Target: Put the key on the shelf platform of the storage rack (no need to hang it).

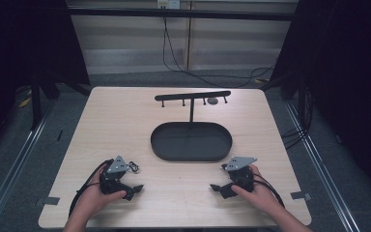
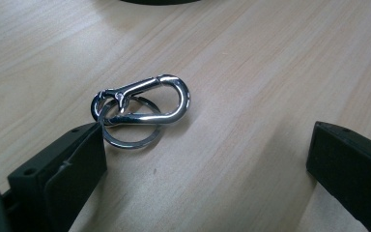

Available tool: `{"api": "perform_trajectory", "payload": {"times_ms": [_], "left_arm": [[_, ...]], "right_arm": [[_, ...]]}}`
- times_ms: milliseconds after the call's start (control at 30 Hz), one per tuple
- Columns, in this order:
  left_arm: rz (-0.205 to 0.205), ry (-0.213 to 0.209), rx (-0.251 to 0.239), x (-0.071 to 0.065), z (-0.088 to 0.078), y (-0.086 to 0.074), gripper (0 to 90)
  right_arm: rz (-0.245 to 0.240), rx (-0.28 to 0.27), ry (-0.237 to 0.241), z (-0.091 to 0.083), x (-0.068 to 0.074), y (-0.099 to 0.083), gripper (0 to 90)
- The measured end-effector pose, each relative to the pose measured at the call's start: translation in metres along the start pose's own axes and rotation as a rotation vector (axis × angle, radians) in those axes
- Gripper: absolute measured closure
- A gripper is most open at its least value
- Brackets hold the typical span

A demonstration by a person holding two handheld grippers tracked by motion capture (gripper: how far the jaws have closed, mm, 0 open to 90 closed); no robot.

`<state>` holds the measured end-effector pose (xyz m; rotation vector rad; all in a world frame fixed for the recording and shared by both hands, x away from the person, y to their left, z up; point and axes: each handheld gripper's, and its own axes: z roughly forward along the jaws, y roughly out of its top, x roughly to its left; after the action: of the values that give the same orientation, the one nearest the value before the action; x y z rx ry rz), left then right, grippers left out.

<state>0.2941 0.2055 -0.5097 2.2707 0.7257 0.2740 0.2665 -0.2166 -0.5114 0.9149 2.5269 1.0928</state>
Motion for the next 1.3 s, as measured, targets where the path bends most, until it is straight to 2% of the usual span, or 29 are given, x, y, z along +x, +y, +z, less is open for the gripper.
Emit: {"api": "perform_trajectory", "payload": {"times_ms": [133,200,333,400,467,600,667,800,867,933,1067,1300], "left_arm": [[-0.014,-0.001,-0.004,0.000,0.000,0.000,1.4],[-0.009,0.011,-0.009,0.001,-0.001,0.000,2.5],[-0.040,0.021,0.002,0.005,-0.005,0.002,13.2],[-0.038,0.035,0.011,0.007,-0.007,0.002,17.8],[-0.039,0.029,0.036,0.008,-0.008,0.004,17.8],[-0.060,0.050,0.087,0.012,-0.009,0.009,18.7],[-0.088,0.049,0.092,0.013,-0.009,0.010,19.3],[-0.111,0.046,0.105,0.016,-0.011,0.010,19.5],[-0.116,0.053,0.122,0.017,-0.013,0.011,19.5],[-0.129,0.064,0.118,0.018,-0.012,0.011,19.6],[-0.134,0.070,0.141,0.018,-0.012,0.013,20.6],[-0.134,0.056,0.174,0.020,-0.013,0.017,21.5]], "right_arm": [[0.001,0.000,-0.001,0.000,0.000,0.000,11.5],[0.002,0.000,-0.003,0.000,0.000,0.000,11.4],[0.006,-0.001,-0.009,0.000,0.001,0.000,11.5],[0.006,-0.001,-0.009,0.000,0.001,0.000,11.5],[0.005,-0.002,-0.009,0.000,0.001,0.000,11.5],[0.005,-0.001,-0.009,0.000,0.001,0.000,11.5],[0.005,-0.002,-0.009,0.000,0.001,0.000,11.5],[0.007,0.000,-0.009,0.000,0.001,0.000,11.5],[0.007,0.000,-0.009,0.000,0.001,0.000,11.5],[0.007,0.000,-0.009,0.000,0.001,0.000,11.4],[0.009,0.001,-0.009,0.000,0.001,0.000,11.5],[0.009,0.001,-0.009,0.000,0.001,0.000,11.5]]}}
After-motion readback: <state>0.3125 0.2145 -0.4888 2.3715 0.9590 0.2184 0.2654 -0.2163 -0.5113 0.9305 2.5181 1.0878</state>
